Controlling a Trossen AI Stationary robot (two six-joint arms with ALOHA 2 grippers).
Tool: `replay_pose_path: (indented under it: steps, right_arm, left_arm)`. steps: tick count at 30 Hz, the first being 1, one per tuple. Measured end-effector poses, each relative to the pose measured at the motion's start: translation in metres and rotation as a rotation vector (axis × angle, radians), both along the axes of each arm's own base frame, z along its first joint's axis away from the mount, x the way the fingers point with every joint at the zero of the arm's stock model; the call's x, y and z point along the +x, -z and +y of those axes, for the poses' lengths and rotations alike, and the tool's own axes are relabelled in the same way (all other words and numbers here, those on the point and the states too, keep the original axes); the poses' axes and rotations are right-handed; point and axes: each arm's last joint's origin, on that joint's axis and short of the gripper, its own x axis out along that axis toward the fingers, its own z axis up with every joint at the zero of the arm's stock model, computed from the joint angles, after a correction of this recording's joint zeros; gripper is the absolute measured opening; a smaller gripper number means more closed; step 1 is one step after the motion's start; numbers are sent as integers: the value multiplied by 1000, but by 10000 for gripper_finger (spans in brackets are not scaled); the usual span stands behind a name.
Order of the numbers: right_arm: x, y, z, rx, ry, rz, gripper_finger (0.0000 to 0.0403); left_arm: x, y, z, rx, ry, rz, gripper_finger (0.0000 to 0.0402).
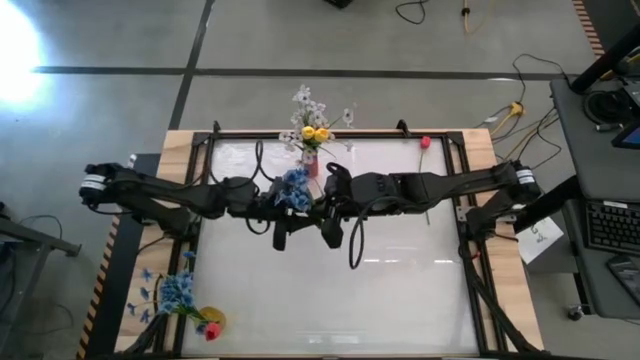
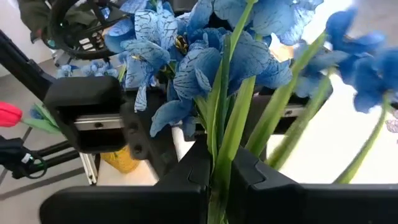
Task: Sort flowers into vase by color
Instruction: Put the blue flowers into the yellow vase
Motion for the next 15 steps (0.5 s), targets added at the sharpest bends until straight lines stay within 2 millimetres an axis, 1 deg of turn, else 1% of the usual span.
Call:
replay_pose_path:
  steps: [2,4,5,8,11,13,15]
  right_arm:
    - [-1,-2,0,7,8,-12,26]
    - [-2,-5,1,8,17,-25,49]
    - [-3,-6,0,3,31,-28,65]
    - [-8,-11,-1,1,62,-43,116]
    - [-20,-25,-3,6,73,-83,165]
    - [-30,-37,-5,7,84,-117,192]
    - [-41,-46,-5,1,102,-138,212]
  left_arm:
    - [-1,-3,1,3,-3,-11,85]
    - [-3,-6,2,24,-3,-14,29]
    - [-3,-6,2,34,-4,-6,16]
    - [-6,-8,3,72,2,47,14]
    - [-15,-17,3,158,20,154,3]
    - [-24,-29,2,217,55,218,3]
    - [-38,-44,-1,243,132,253,2]
